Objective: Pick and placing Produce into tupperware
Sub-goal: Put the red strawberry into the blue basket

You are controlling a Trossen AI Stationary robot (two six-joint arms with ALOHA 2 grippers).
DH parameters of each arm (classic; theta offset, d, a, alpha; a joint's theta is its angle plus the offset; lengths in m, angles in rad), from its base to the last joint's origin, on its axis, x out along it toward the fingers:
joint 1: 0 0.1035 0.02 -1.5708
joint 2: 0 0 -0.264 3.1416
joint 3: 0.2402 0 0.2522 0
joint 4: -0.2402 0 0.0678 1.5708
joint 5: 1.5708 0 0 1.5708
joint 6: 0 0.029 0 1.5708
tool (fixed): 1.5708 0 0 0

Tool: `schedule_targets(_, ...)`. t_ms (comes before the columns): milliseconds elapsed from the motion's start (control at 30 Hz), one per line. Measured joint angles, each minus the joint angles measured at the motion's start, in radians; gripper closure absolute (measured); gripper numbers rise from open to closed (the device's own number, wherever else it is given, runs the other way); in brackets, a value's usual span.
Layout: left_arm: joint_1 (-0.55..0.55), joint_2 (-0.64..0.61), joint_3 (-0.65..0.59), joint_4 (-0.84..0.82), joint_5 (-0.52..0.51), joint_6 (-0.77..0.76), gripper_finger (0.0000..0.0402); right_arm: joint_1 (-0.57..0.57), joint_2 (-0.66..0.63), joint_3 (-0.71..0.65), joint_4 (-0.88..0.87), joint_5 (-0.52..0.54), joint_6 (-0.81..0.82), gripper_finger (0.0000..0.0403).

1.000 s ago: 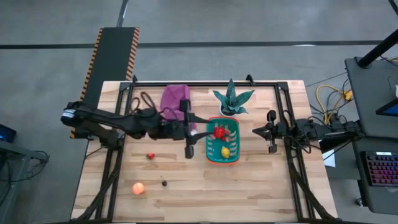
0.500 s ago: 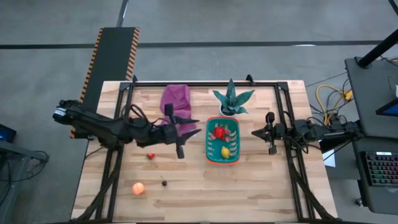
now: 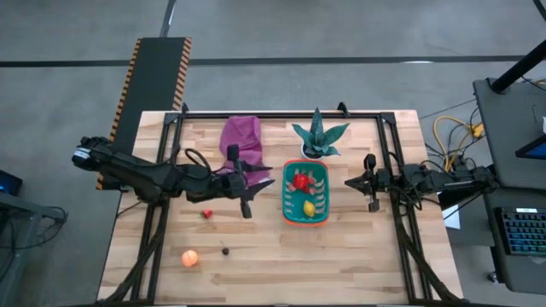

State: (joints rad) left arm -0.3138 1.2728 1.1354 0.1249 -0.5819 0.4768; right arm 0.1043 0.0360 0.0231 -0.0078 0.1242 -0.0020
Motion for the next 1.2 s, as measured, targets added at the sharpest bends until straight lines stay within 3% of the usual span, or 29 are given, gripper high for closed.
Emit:
schedule_targets(367, 0.001, 0.068, 0.0, 0.021, -0.201, -0.009, 0.0067, 0.0, 0.0, 0.0, 0.0, 0.0, 0.003, 0.0394)
schedule_targets(600, -0.046, 0.068, -0.001, -0.074, -0.531, -0.109, 0.0046, 0.0, 0.0, 0.0, 0.0, 0.0, 0.002, 0.0394)
schedule_targets(667, -0.068, 0.067, -0.001, -0.125, -0.582, -0.16, 0.0046, 0.0, 0.0, 0.0, 0.0, 0.0, 0.002, 0.0394)
schedule_targets(867, -0.152, 0.07, 0.0, -0.38, -0.572, -0.407, 0.0046, 0.0, 0.0, 0.0, 0.0, 0.0, 0.002, 0.0394)
schedule_targets(1067, -0.239, 0.071, 0.0, -0.688, -0.56, -0.82, 0.0046, 0.0, 0.0, 0.0, 0.0, 0.0, 0.022, 0.0394)
schedule_targets(1200, -0.263, 0.071, 0.0, -0.878, -0.422, -1.14, 0.0045, 0.0, 0.0, 0.0, 0.0, 0.0, 0.028, 0.0394)
